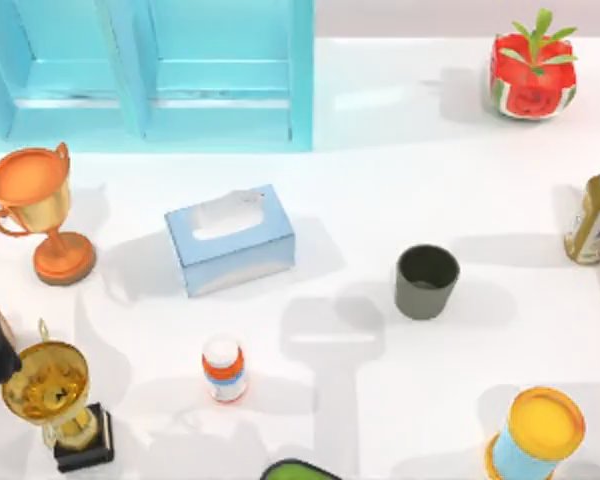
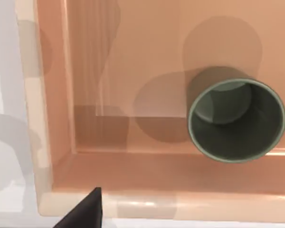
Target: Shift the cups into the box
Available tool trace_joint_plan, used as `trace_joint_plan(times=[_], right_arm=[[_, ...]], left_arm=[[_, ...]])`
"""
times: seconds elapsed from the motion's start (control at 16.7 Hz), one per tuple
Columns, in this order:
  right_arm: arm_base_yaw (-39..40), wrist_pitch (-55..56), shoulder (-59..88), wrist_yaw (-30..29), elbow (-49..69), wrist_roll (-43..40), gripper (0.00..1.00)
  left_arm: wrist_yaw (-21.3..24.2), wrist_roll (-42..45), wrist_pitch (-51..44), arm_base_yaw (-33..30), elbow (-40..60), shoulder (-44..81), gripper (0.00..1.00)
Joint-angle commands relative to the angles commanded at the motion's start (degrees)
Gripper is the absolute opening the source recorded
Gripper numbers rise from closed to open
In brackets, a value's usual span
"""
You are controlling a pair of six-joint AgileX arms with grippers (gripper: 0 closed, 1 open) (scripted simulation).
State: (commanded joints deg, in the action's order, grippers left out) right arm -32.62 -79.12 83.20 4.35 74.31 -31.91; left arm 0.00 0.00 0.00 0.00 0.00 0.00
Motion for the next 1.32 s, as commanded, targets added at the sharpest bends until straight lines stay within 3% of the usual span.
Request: trace_joint_plan(times=[0.24,0.72,0.96,1.32], right_arm=[[0.0,-6.6,-0.2,0.1,6.8,0.0,1.0],[3.8,-6.7,2.8,0.0,9.5,3.8,1.0],[16.6,-5.5,11.3,-0.9,15.6,16.9,1.0],[45.2,-1.9,26.3,-3.1,24.9,45.7,1.0]], left_arm=[[0.0,0.0,0.0,0.0,0.0,0.0,1.0],[0.0,0.0,0.0,0.0,0.0,0.0,1.0],[0.0,0.0,0.0,0.0,0.0,0.0,1.0],[0.0,0.0,0.0,0.0,0.0,0.0,1.0]])
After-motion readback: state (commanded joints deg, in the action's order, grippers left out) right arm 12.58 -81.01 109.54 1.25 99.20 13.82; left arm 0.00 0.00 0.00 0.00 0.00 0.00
